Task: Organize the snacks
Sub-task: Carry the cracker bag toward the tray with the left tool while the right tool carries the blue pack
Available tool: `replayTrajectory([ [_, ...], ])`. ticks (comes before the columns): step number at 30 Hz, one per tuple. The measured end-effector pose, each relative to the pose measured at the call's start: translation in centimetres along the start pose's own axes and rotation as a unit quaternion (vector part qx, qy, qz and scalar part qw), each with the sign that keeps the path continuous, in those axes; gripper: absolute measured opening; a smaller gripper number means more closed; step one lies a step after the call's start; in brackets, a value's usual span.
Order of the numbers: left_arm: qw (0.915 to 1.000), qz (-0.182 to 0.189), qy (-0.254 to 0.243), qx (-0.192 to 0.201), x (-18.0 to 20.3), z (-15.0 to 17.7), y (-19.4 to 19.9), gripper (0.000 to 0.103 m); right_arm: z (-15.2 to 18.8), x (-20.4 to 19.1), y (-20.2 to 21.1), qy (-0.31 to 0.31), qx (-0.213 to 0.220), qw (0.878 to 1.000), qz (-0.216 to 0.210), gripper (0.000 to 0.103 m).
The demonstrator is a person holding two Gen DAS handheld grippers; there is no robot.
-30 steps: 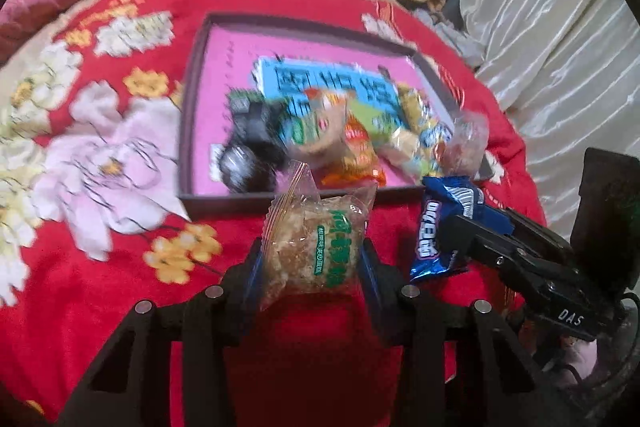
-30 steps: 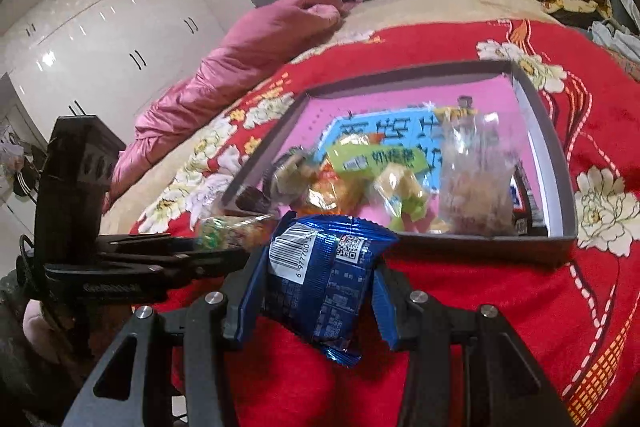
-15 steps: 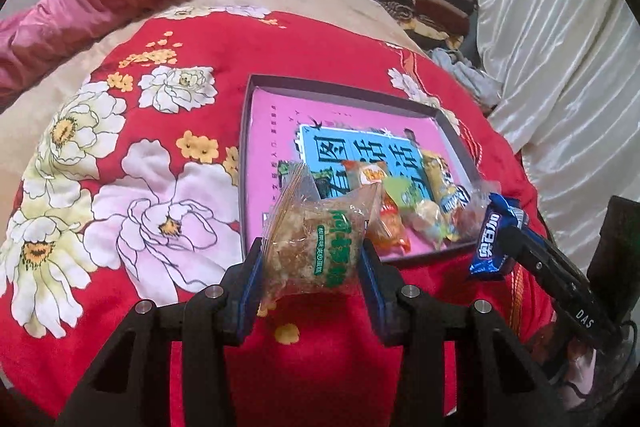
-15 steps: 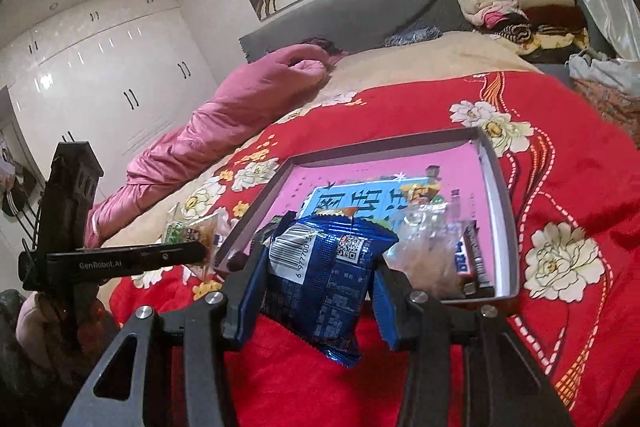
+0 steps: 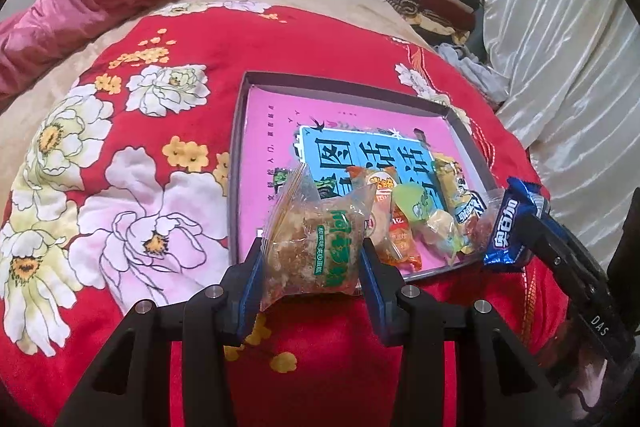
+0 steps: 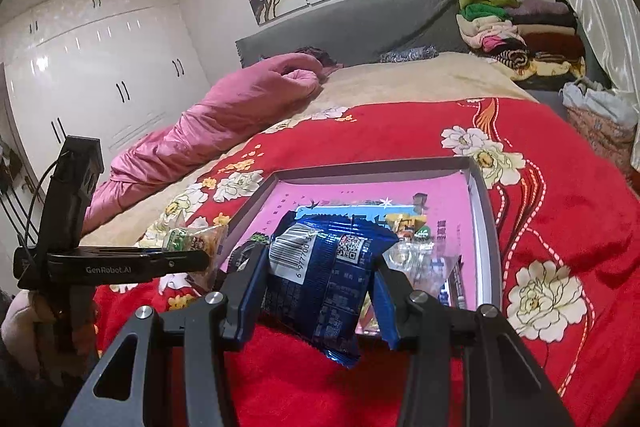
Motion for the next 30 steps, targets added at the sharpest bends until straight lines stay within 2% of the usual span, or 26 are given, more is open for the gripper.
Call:
replayTrajectory([
  [14,0.9999,-0.013,-0.009,-0.007,0.6,-0.2,-2.0,0.045,0.1,0.3,-2.5,0.024,-0.022,0.999,0.018,0.048],
  [30,0.9996,-0.016,-0.015,-0.018,1.1,0.0,-3.1,0.045,0.5,-0.4,-4.0,0.042,-0.04,0.998,0.003,0.048],
])
Point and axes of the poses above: each gripper's, at about its wrist camera, not at the fingertips, and y roughly against the way its jaws point, x to its right, z to its underside, the point moved 3 cm from there along -y, roughly the way its jaws point, and after that the axes turned 13 degrees about y, right-handed, at the moved point
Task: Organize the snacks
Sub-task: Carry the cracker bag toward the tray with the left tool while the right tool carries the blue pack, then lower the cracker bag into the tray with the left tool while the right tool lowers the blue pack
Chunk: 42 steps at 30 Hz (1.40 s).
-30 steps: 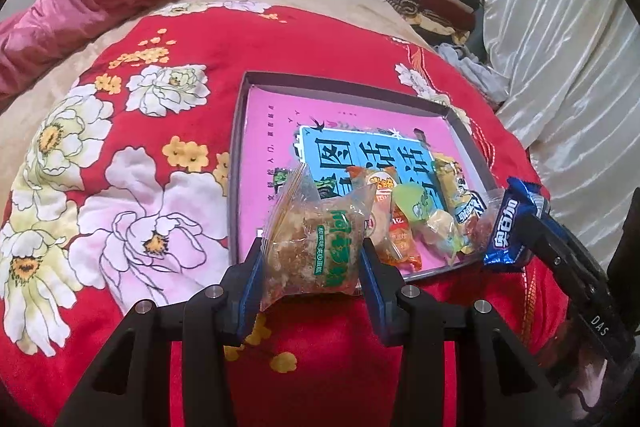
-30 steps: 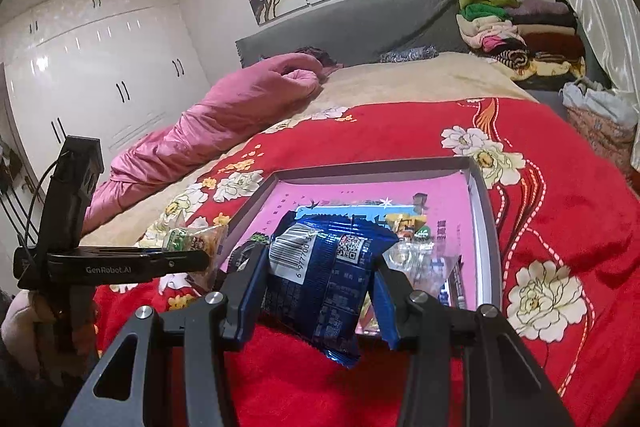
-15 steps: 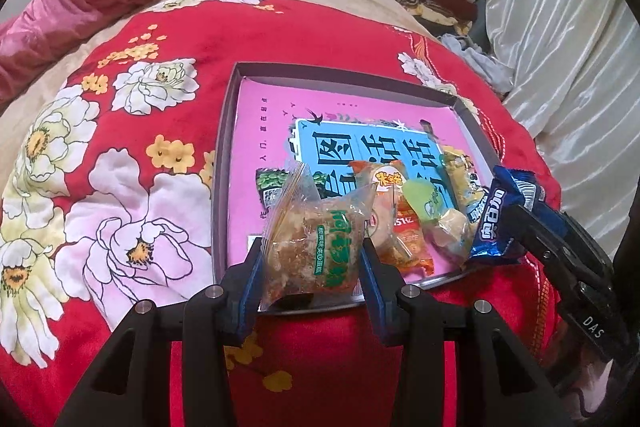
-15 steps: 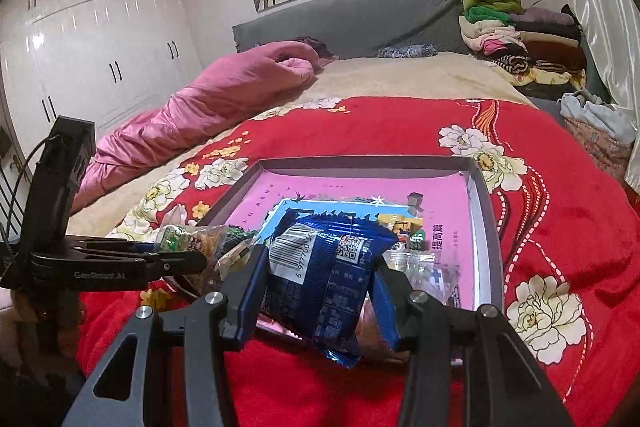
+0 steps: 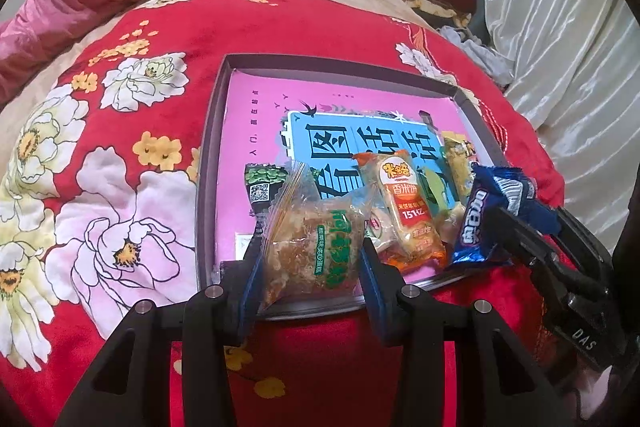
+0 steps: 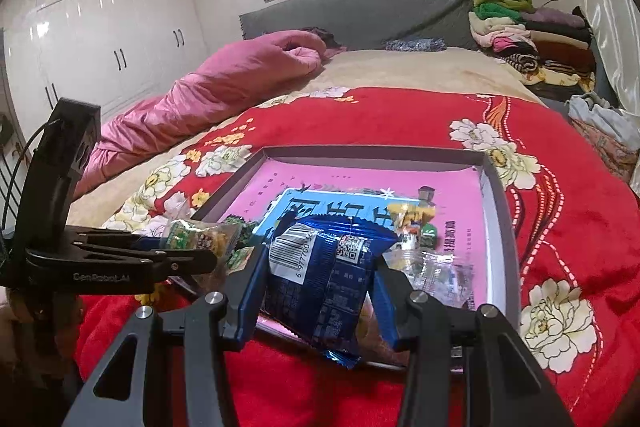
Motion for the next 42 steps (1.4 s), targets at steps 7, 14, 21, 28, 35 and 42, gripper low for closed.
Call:
replayTrajectory([
  [7,1.0,-0.002,-0.008,-0.001,0.3,0.1,-0.2,0.046,0.1,-0.9,-0.5,0.012,-0.009,1.0,-0.011,0.048],
  [14,0.9998,-0.007,-0.019,0.0,0.7,0.2,-0.5,0.046,0.1,-1.0,-1.2,0.022,-0.016,1.0,-0.005,0.048],
  [21,0.9998,-0.007,-0.019,-0.001,0.7,0.2,-0.6,0.046,0.2,-1.8,-1.6,0.048,-0.024,0.999,0.003,0.048],
  [28,0.9997,-0.009,-0.021,-0.001,0.7,0.2,-0.6,0.046,0.3,-1.9,-1.6,0.052,-0.025,0.998,0.009,0.048],
  [35,0.9997,-0.011,-0.024,0.0,0.7,0.2,-0.6,0.047,0.4,-2.4,-1.7,0.067,-0.032,0.997,0.015,0.049],
  [42,0.9996,-0.013,-0.026,-0.001,0.7,0.3,-0.6,0.047,0.5,-2.3,-1.7,0.064,-0.032,0.997,0.016,0.049],
])
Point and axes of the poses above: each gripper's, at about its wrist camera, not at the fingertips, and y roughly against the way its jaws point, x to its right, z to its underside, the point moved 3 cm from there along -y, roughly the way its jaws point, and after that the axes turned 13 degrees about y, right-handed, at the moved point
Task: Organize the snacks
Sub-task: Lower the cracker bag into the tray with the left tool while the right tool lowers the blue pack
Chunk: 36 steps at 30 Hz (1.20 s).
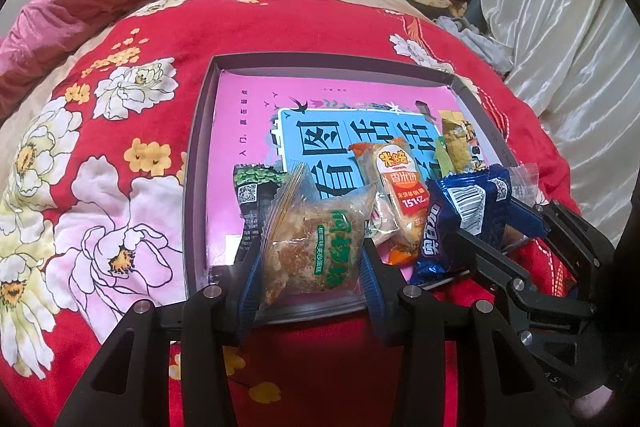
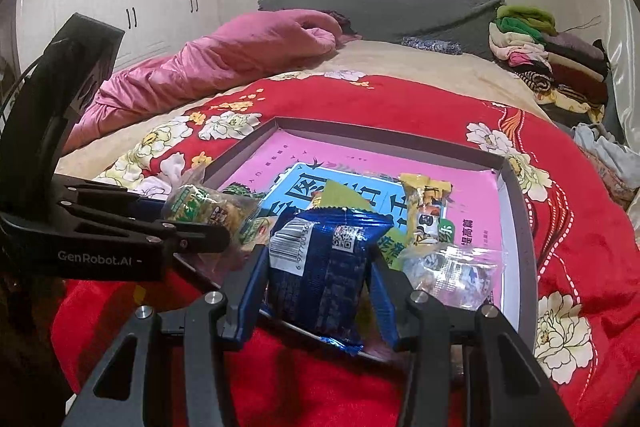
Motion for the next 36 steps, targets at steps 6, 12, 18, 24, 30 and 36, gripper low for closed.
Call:
replayTrajectory([
  [6,1.0,0.0,0.001,-0.001,0.04,0.05,0.12,0.047,0.08,0.1,0.07,-0.005,0.0,1.0,-0.001,0.049],
  [12,1.0,-0.002,0.0,-0.001,0.19,0.08,0.24,0.047,0.1,0.02,0.13,-0.004,0.001,1.0,0.001,0.051],
  [18,1.0,-0.002,0.001,-0.002,0.13,0.12,0.34,0.048,0.06,0.08,0.19,-0.004,0.001,1.0,0.003,0.053],
  [24,1.0,-0.002,0.002,-0.002,0.15,0.09,0.36,0.048,0.06,0.15,0.22,-0.005,0.001,1.0,0.002,0.057],
  [30,1.0,-0.003,0.002,-0.003,0.31,0.12,0.43,0.05,0.09,0.09,0.33,-0.003,0.002,1.0,0.006,0.057],
  [36,1.0,-0.005,0.005,-0.002,0.08,-0.01,0.49,0.056,0.11,-0.13,0.41,0.001,0.002,1.0,0.003,0.058],
])
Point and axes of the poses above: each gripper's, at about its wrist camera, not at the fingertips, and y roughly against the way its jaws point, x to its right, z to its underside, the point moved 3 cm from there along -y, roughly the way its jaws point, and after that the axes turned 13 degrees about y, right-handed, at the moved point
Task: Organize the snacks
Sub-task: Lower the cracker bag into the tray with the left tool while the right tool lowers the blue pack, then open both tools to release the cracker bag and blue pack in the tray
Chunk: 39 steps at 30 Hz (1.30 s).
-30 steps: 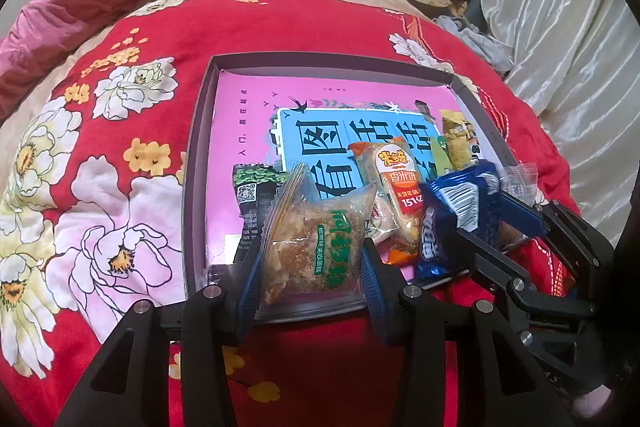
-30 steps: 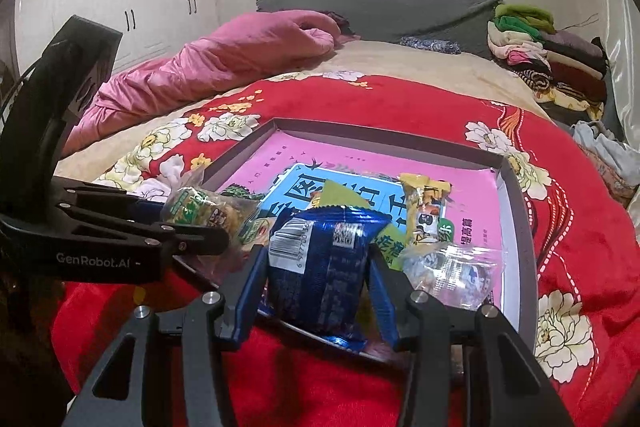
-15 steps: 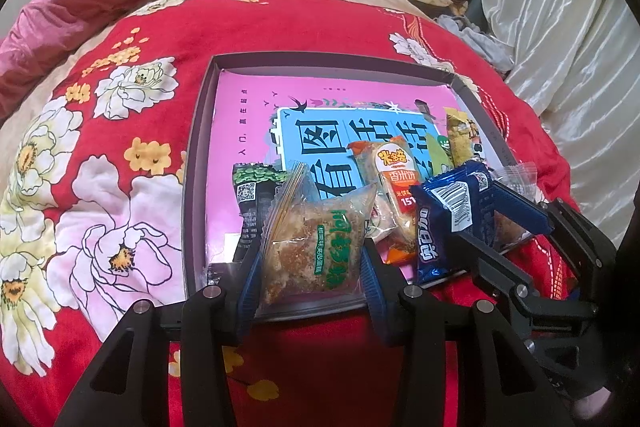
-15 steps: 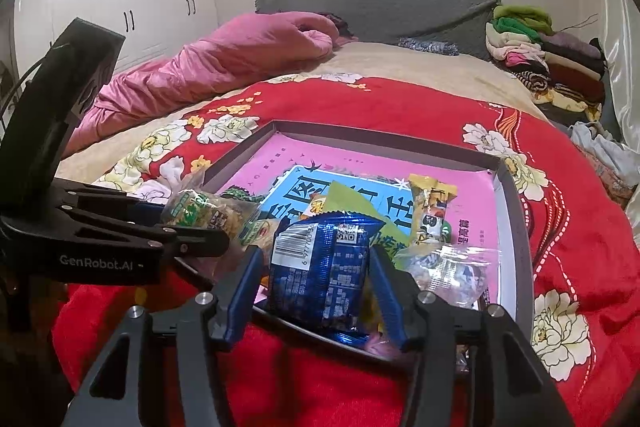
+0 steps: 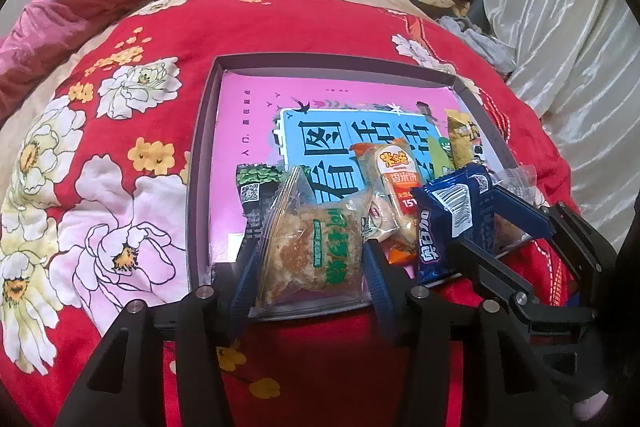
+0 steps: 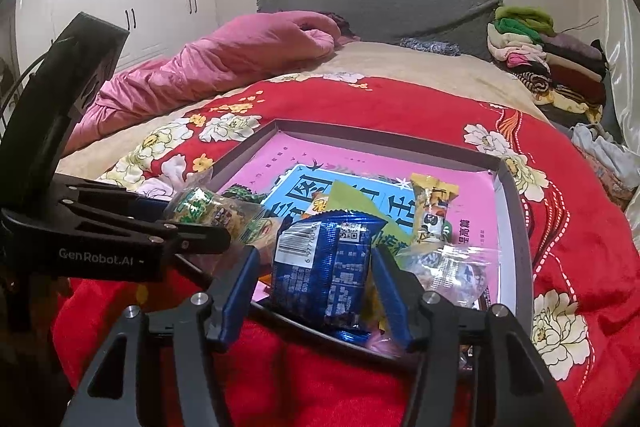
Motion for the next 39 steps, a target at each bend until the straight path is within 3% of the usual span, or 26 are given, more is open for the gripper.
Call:
replayTrajectory([
  [3,1.0,-0.002,0.001,0.001,-0.1,0.0,0.1,0.063,-0.1,0.0,0.2,0.002,0.002,1.0,0.001,0.058],
  [10,0.9999,-0.009,-0.008,0.005,0.3,0.3,0.3,0.067,-0.2,-0.1,0.8,0.009,0.009,1.0,0.01,0.062],
  [14,0.9999,-0.009,-0.01,0.01,0.4,0.3,0.6,0.076,-0.2,0.1,1.4,0.007,0.014,1.0,0.017,0.066],
  [39,0.9997,-0.008,-0.009,0.02,0.5,0.1,1.3,0.078,-0.1,1.8,2.7,-0.018,0.028,0.998,0.049,0.079],
])
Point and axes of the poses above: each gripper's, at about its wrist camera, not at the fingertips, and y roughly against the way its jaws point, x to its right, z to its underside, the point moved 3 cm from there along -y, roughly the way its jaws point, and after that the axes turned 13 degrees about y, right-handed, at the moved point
